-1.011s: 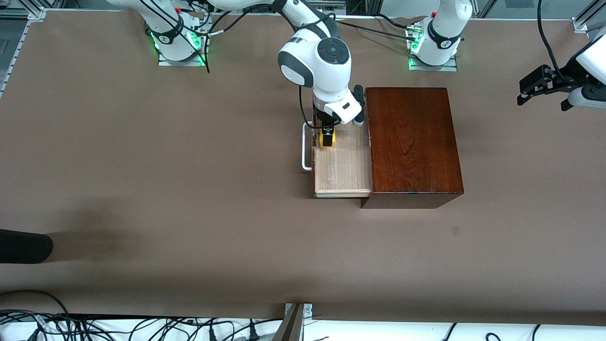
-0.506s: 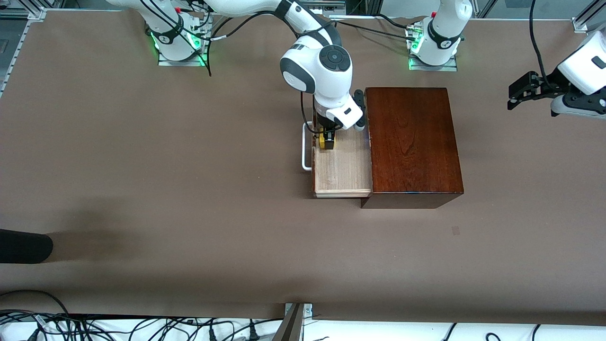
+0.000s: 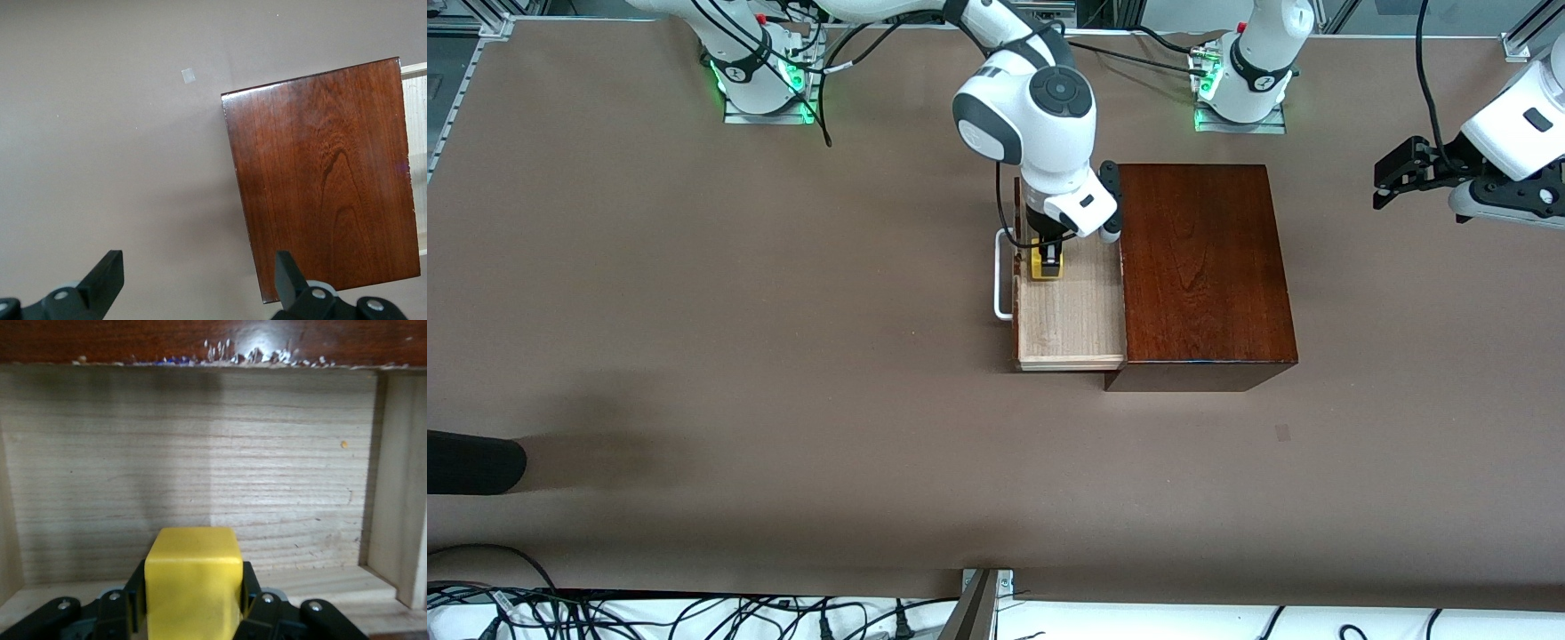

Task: Open drawer, take yellow block, close drawer
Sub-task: 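Lift the yellow cube out with the right gripper and carry it aside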

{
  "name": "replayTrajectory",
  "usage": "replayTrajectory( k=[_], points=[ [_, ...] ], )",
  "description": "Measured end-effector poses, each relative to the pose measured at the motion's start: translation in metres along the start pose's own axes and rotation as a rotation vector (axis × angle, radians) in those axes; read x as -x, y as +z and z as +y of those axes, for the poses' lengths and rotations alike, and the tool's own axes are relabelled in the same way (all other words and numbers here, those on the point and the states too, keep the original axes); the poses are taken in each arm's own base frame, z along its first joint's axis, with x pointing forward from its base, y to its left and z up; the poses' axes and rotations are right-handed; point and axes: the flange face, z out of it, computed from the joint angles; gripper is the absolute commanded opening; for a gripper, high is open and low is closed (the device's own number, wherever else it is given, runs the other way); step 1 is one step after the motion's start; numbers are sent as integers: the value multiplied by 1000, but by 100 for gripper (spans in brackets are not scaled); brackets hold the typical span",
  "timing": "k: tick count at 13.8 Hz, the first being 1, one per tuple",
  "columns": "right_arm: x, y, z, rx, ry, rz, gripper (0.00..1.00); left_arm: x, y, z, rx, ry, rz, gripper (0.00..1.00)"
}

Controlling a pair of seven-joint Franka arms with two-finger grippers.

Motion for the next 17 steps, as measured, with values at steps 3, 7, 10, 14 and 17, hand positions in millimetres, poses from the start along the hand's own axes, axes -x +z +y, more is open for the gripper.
replayTrajectory(
  k=[3,7,10,14,17],
  points=[
    [5,-40,7,-16,45,-35,0,-1,2,-1,0,-1,-3,100],
    [50,-99,54,-23,169,6,0,-3,5,0,1,0,-9,100],
    [117,-125,108,-29,286,-20,0,-10,18,1,5,13,-34,100],
    [205,-141,168,-23,450,-42,0,-19,29,59,21,122,-65,100],
    [264,-170,197,8,722,-29,0,-25,54,129,93,254,-132,100]
  ],
)
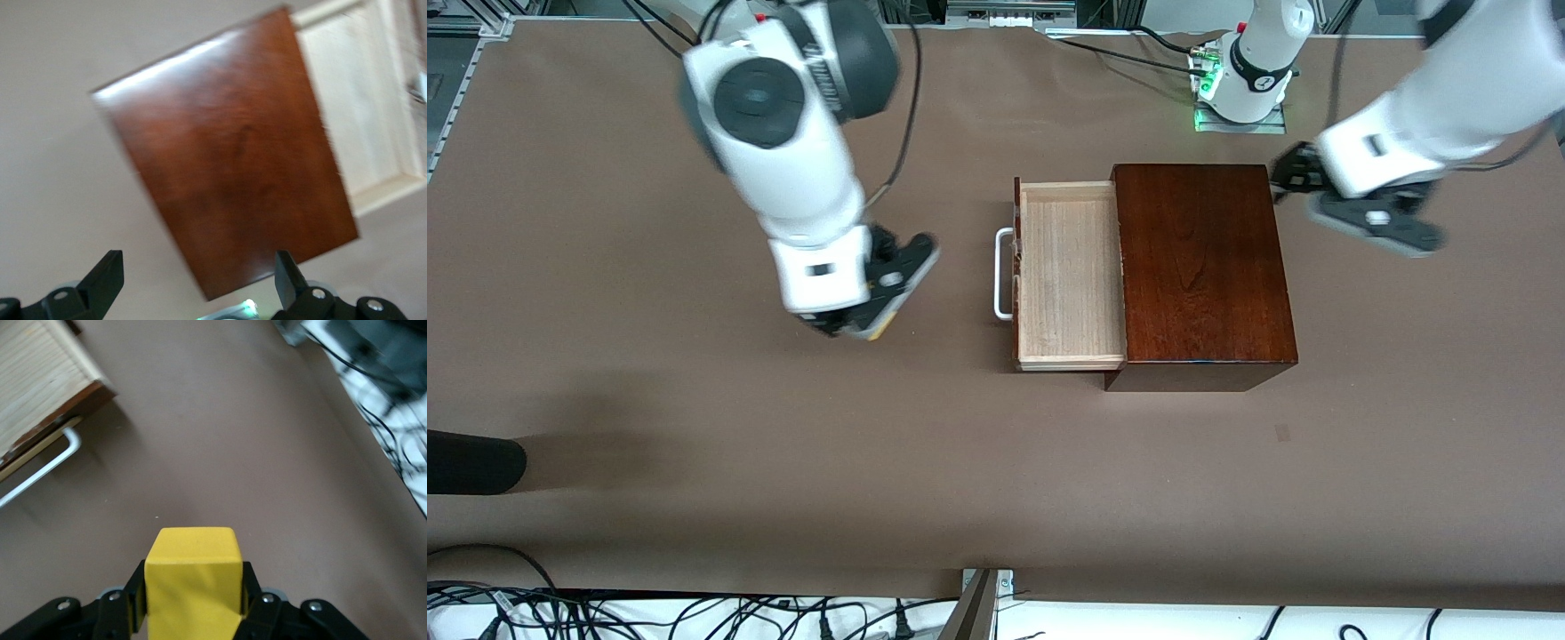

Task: Open drawer, take yellow block, close drawer
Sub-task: 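Lift the yellow cube out with the right gripper and carry it aside, then lower the cube to the table while the left gripper reaches the drawer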

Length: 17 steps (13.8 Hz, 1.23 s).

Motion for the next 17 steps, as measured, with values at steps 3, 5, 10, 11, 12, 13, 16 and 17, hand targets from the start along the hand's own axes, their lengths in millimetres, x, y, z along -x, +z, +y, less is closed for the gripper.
replayTrajectory(
  k=[3,5,10,11,12,13,16,17],
  points=[
    [42,-14,63,-82,180,16,0,-37,45,53,74,119,-69,100],
    [73,-4,91,-119,325,-19,0,-66,69,93,113,198,-96,100],
    [149,68,131,-156,508,-83,0,-98,122,218,224,379,-154,100],
    [166,86,136,-166,533,-111,0,-103,130,231,243,395,-155,100],
    [183,105,140,-175,560,-135,0,-109,138,243,252,411,-153,100],
    [199,124,146,-178,586,-146,0,-114,143,253,258,430,-138,100],
    [235,183,147,-169,637,-150,0,-132,159,283,208,614,-5,100],
    [244,202,142,-159,642,-144,0,-136,167,299,163,704,39,100]
  ],
)
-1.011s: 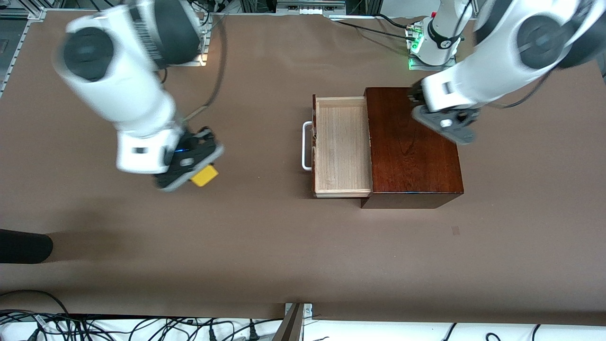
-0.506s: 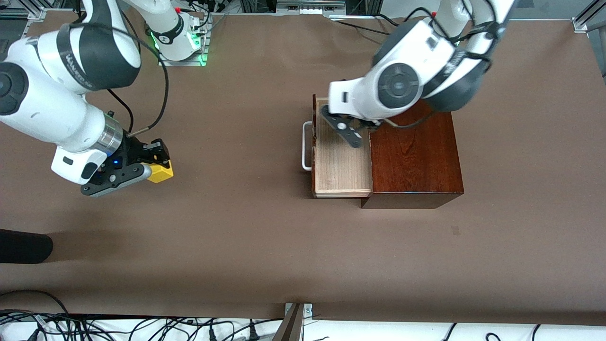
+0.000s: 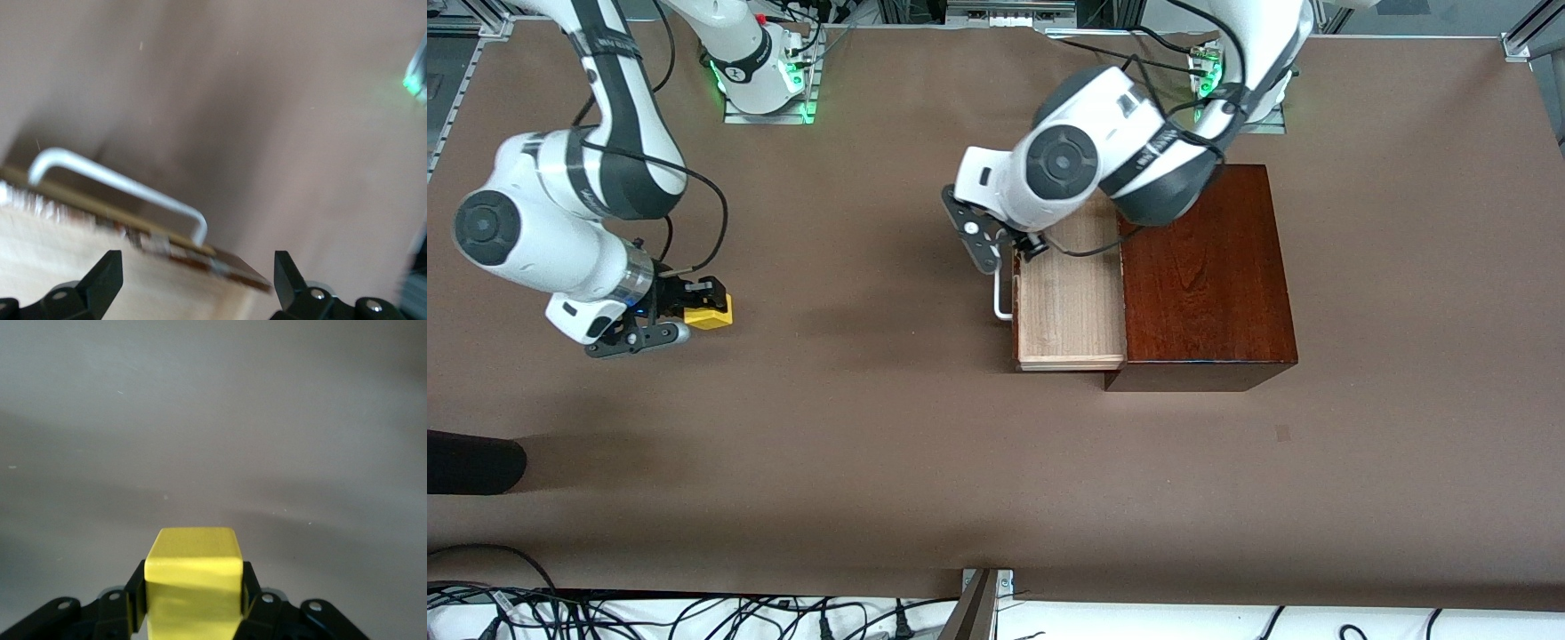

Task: Open drawer, take yellow block, close drawer
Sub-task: 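Lower the cube to the table while the left gripper reaches the drawer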

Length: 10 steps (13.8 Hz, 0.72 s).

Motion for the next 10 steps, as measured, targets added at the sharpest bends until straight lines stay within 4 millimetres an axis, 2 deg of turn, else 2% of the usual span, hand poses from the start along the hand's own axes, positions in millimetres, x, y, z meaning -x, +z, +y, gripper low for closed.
replayTrajectory(
  k=[2,4,7,10],
  points=[
    [13,34,3,16,7,19,0,-20,23,12,-50,139,39,100],
    [23,54,4,34,1,37,0,-32,45,11,-65,259,70,100],
    [33,75,5,97,-17,65,0,-44,75,20,-77,375,72,100],
    [38,87,2,139,-2,54,0,-43,108,32,-127,464,-17,100]
  ],
)
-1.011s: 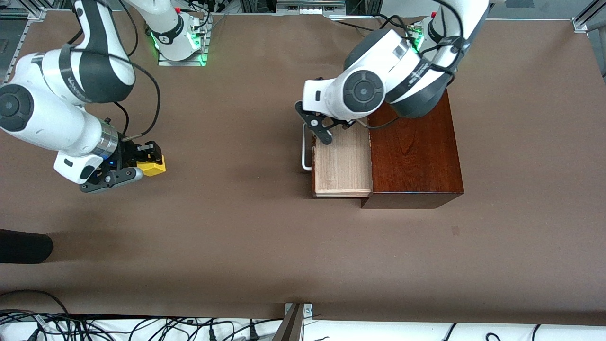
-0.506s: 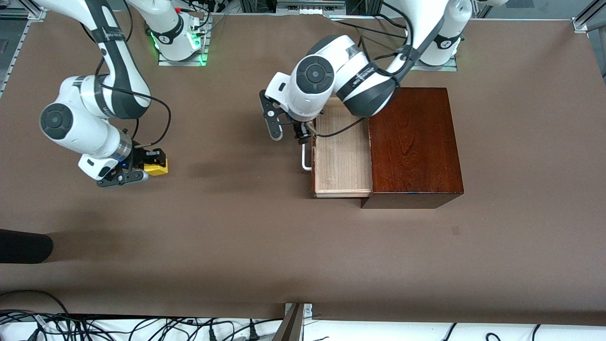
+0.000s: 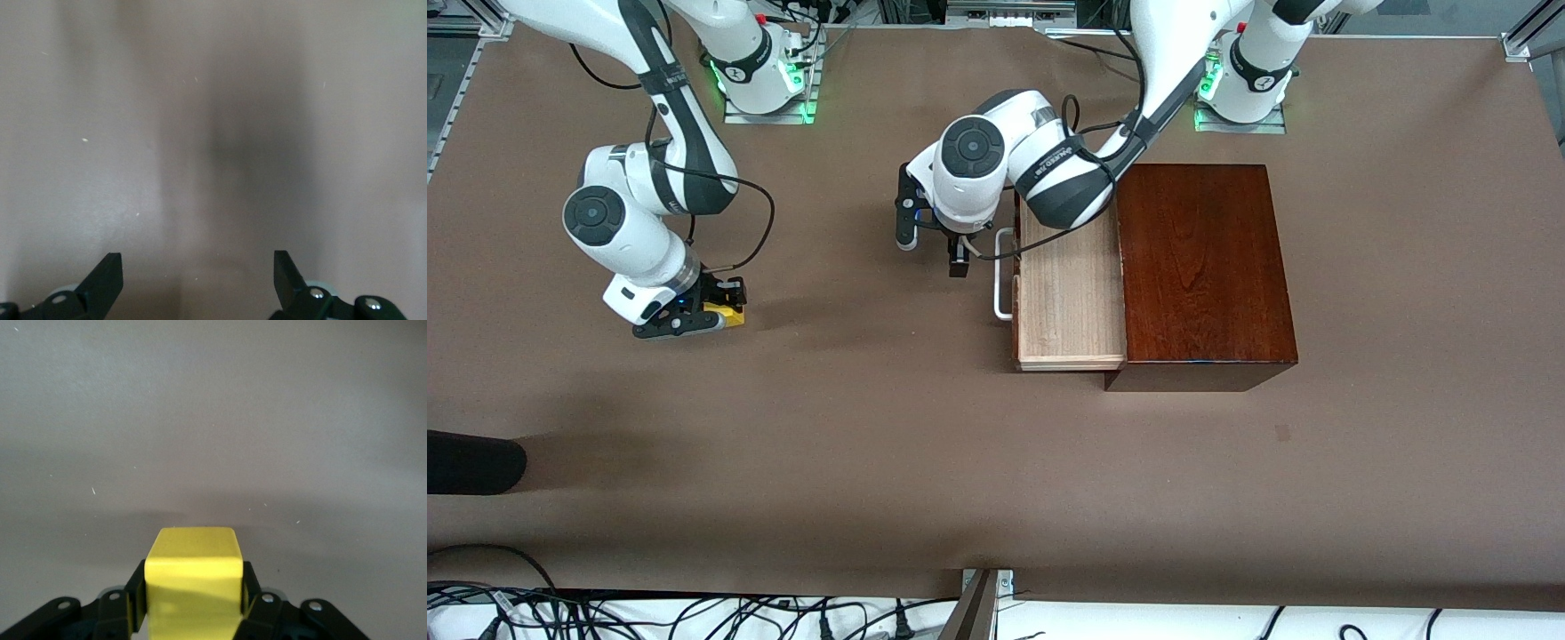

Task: Open drawer, take yellow block, close drawer
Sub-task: 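Lower the cube to the table while the left gripper reaches the drawer, then push the drawer shut with the left gripper while the right gripper releases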

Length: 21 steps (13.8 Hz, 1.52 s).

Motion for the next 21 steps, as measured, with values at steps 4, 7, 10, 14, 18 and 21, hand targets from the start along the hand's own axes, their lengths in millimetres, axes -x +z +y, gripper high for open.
replayTrajectory(
  k=[4,7,10,14,18,21],
  points=[
    [-1,22,-7,-3,15,-6,0,5,33,4,-5,60,-76,100],
    [-1,38,-18,-10,26,-10,0,16,38,-7,-15,76,-101,100],
    [-1,48,-22,-13,38,-19,0,34,40,-23,-21,73,-136,100],
    [0,49,-25,-15,45,-21,15,29,40,-15,-46,111,-193,100],
    [0,52,-25,-15,45,-25,100,40,38,-17,-6,93,-252,100],
    [-1,50,-25,-15,45,-21,100,59,35,-26,25,65,-305,100]
  ],
)
